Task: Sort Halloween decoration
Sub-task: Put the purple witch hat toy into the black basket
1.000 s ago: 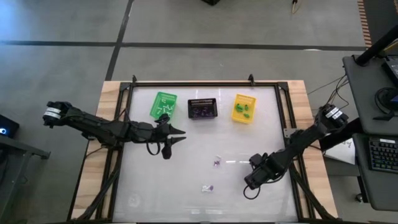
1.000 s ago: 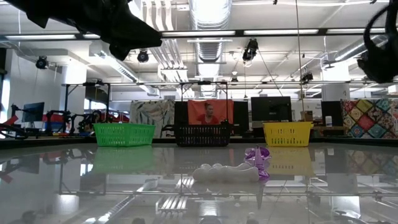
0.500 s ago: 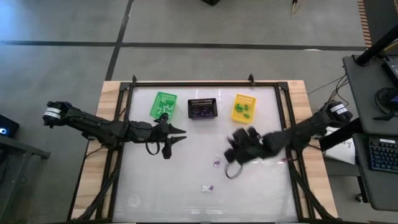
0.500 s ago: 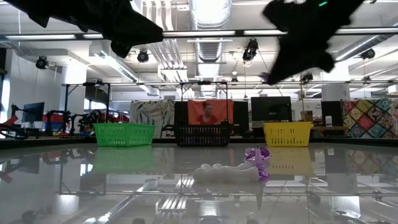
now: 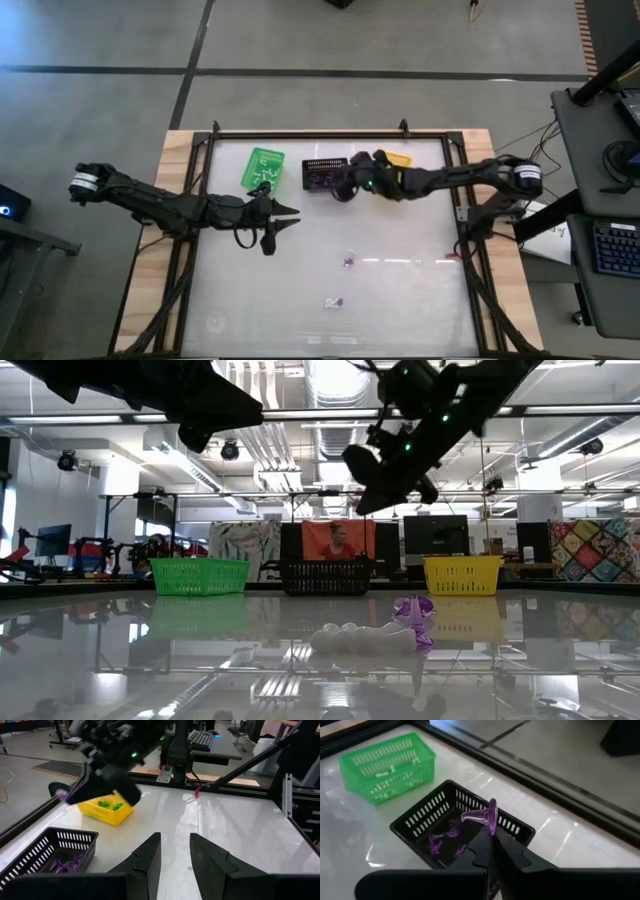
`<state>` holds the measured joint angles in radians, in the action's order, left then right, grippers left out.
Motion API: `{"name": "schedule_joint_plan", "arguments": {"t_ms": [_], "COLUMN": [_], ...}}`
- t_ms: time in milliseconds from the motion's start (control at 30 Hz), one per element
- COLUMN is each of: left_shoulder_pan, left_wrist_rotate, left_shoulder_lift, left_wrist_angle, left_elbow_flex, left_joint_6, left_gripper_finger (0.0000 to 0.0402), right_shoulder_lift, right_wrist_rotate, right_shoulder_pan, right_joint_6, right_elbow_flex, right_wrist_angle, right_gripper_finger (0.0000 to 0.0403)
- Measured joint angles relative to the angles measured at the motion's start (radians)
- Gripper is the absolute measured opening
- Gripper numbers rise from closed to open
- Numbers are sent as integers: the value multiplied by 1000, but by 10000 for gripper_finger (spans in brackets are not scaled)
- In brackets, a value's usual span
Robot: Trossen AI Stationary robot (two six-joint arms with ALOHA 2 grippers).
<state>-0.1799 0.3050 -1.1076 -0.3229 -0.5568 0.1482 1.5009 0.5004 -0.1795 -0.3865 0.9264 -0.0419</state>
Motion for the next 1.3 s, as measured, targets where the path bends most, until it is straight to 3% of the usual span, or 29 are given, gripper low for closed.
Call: {"name": "schedule_joint_plan", "arguments": {"t_ms": [200,433,633,933,1300], "left_shoulder_pan": [0,0,0,0,-1], "left_wrist_rotate": [0,0,0,0,-1], "left_shoulder_lift": [0,0,0,-45,-232], "left_wrist_angle": [0,1,1,-33,-191], "left_elbow_flex": [0,0,2,2,-24], "left_joint_6": [0,0,1,27,34], "left_gripper_finger": [86,86,86,86,86], "right_shoulder_lift": [80,119,66,-60,-181], "right_wrist_rotate": [-164,-168,-168,-169,-161], "right_shoulder_pan": [-72,-90,-76,86,299], "right_joint_6": [14,-5,43,222,255], "right_elbow_flex": [0,0,0,-8,-134], "right_wrist_angle": [-100,-105,-106,-106,-227], "right_gripper_finger": [21,79,105,99,97]}}
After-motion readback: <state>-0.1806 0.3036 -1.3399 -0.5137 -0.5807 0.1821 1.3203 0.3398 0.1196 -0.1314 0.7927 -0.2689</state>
